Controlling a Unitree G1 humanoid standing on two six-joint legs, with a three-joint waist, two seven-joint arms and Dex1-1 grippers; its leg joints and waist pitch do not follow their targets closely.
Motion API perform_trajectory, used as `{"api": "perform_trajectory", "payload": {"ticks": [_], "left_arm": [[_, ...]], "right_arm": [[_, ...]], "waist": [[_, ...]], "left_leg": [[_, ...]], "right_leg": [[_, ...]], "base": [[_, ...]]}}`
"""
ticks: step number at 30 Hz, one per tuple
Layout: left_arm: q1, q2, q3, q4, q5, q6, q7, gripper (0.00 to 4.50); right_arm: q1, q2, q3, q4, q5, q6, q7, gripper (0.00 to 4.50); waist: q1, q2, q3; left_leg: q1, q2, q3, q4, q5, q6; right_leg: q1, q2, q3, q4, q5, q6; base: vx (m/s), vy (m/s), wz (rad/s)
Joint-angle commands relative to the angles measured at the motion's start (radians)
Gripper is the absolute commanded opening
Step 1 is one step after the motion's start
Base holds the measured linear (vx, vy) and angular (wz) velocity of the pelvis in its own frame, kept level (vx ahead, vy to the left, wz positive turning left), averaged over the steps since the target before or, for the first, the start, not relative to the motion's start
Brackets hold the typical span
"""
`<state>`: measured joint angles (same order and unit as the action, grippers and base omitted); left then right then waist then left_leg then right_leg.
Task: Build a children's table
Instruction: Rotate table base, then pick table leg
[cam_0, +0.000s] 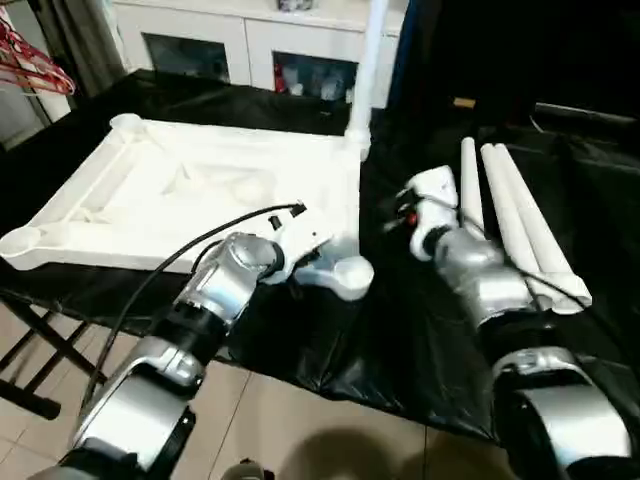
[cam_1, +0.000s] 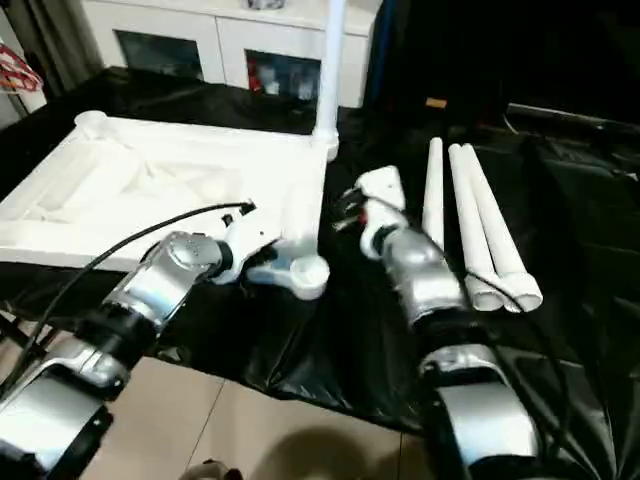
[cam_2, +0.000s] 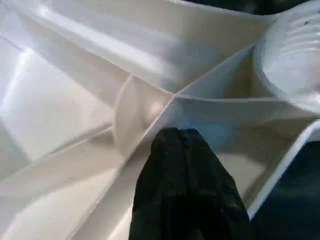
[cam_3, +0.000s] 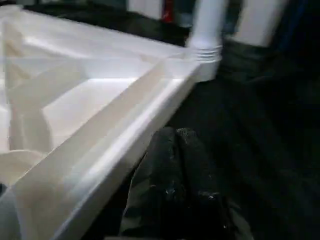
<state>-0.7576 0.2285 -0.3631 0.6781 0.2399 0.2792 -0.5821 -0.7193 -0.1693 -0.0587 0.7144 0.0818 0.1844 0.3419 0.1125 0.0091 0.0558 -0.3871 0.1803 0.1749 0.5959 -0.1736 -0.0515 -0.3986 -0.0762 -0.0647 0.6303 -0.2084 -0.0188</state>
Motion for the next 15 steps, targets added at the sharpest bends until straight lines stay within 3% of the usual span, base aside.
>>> {"api": "perform_trajectory", "payload": {"ticks": [1,3,5,6,8,10,11,12,14,15], "left_arm": [[-0.005,0.016,0.037,-0.030,-0.008,-0.029,0.010,0.00],[0.008,0.026,0.061,-0.077,-0.027,-0.022,0.003,0.00],[0.014,0.029,0.081,-0.103,-0.043,-0.010,0.002,0.20],[0.035,0.042,0.114,-0.181,-0.088,0.025,-0.040,0.40],[0.047,0.048,0.127,-0.218,-0.107,0.044,-0.056,0.40],[0.082,0.068,0.135,-0.315,-0.147,0.067,-0.105,0.54],[0.096,0.074,0.135,-0.347,-0.158,0.065,-0.122,0.70],[0.127,0.087,0.133,-0.416,-0.190,0.049,-0.168,0.78],[0.149,0.094,0.132,-0.463,-0.219,0.037,-0.203,1.00],[0.173,0.098,0.131,-0.513,-0.250,0.042,-0.233,1.00]], "right_arm": [[0.019,-0.021,-0.043,-0.068,0.011,0.082,-0.069,0.20],[0.015,-0.032,-0.067,-0.074,0.018,0.123,-0.108,0.37],[0.010,-0.040,-0.076,-0.073,0.021,0.137,-0.119,0.40],[-0.005,-0.057,-0.092,-0.055,0.024,0.154,-0.134,0.56],[-0.012,-0.064,-0.098,-0.047,0.026,0.164,-0.139,0.67],[-0.029,-0.077,-0.111,-0.029,0.025,0.200,-0.165,0.86],[-0.033,-0.080,-0.115,-0.026,0.024,0.216,-0.175,0.93],[-0.045,-0.086,-0.124,-0.013,0.022,0.245,-0.197,1.01],[-0.058,-0.090,-0.129,0.007,0.020,0.256,-0.213,1.29],[-0.074,-0.095,-0.133,0.030,0.018,0.270,-0.229,1.29]], "waist": [[0.003,0.009,-0.082],[0.002,0.015,-0.081],[0.002,0.013,-0.079],[0.001,0.006,-0.077],[0.001,0.008,-0.075],[0.002,0.000,-0.074],[-0.003,-0.013,-0.073],[0.000,-0.008,-0.074],[-0.003,-0.010,-0.073],[-0.003,-0.006,-0.074]], "left_leg": [[0.020,0.042,-0.019,-0.061,-0.109,0.036],[0.022,0.042,-0.019,-0.062,-0.116,0.024],[0.022,0.044,-0.018,-0.063,-0.136,0.012],[0.022,0.043,-0.016,-0.064,-0.139,0.008],[0.022,0.044,-0.015,-0.064,-0.144,0.006],[0.021,0.044,-0.013,-0.064,-0.129,0.009],[0.017,0.043,-0.012,-0.065,-0.122,0.015],[0.018,0.044,-0.014,-0.065,-0.114,0.015],[0.018,0.043,-0.009,-0.063,-0.099,0.021],[0.018,0.043,-0.009,-0.062,-0.092,0.021]], "right_leg": [[0.061,-0.070,0.045,-0.060,0.087,-0.234],[0.060,-0.070,0.044,-0.060,0.069,-0.238],[0.060,-0.072,0.045,-0.063,0.040,-0.243],[0.061,-0.072,0.045,-0.064,0.024,-0.245],[0.058,-0.072,0.045,-0.065,0.002,-0.243],[0.057,-0.074,0.046,-0.063,-0.021,-0.237],[0.059,-0.073,0.046,-0.065,-0.024,-0.234],[0.059,-0.075,0.046,-0.062,-0.028,-0.235],[0.054,-0.070,0.047,-0.064,-0.027,-0.231],[0.052,-0.071,0.046,-0.060,-0.020,-0.232]], "base": [[0.000,0.000,0.00],[0.000,0.000,0.00],[0.000,0.000,0.00],[0.000,0.000,0.00],[0.000,0.000,0.00],[0.000,0.000,0.00],[0.000,0.000,0.00],[0.000,0.000,0.00],[0.000,0.000,0.00],[0.000,0.000,0.00]]}}
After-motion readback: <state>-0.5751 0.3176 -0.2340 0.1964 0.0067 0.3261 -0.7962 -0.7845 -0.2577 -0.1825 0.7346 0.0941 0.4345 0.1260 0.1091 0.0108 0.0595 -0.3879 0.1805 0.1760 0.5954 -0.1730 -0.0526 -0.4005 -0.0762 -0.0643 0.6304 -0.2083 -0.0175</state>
